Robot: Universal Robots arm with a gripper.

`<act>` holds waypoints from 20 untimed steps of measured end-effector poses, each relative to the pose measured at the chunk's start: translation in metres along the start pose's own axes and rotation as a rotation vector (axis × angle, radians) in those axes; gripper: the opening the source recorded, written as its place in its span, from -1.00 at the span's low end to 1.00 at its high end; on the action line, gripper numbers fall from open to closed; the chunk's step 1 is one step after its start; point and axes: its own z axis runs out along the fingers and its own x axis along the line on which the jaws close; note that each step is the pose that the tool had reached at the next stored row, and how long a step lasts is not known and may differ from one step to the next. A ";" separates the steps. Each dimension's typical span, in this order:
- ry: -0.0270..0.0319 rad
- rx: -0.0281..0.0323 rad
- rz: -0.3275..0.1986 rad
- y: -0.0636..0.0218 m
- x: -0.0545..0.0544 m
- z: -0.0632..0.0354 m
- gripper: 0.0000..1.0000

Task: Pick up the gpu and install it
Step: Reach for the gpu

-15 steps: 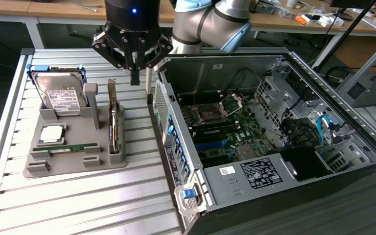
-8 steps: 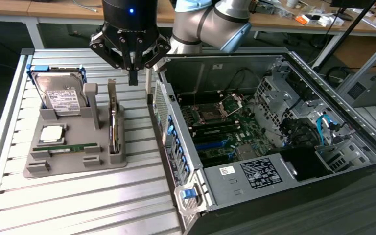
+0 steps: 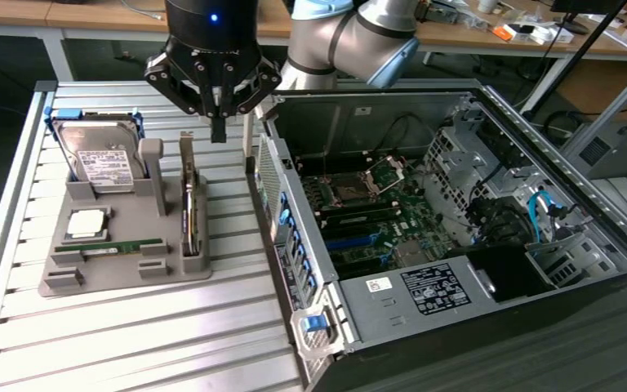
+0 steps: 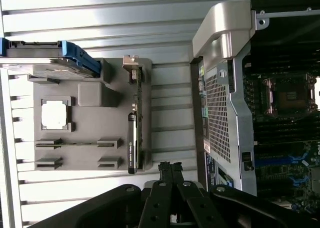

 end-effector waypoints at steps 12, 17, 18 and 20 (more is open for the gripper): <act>0.0000 0.0000 0.000 -0.0004 0.005 -0.0001 -0.79; 0.0000 0.0000 0.000 -0.0005 0.007 -0.0002 -0.79; 0.0000 0.0000 0.000 -0.0006 0.007 -0.0002 -0.79; 0.0000 0.0000 0.000 -0.0007 0.009 -0.0002 -0.79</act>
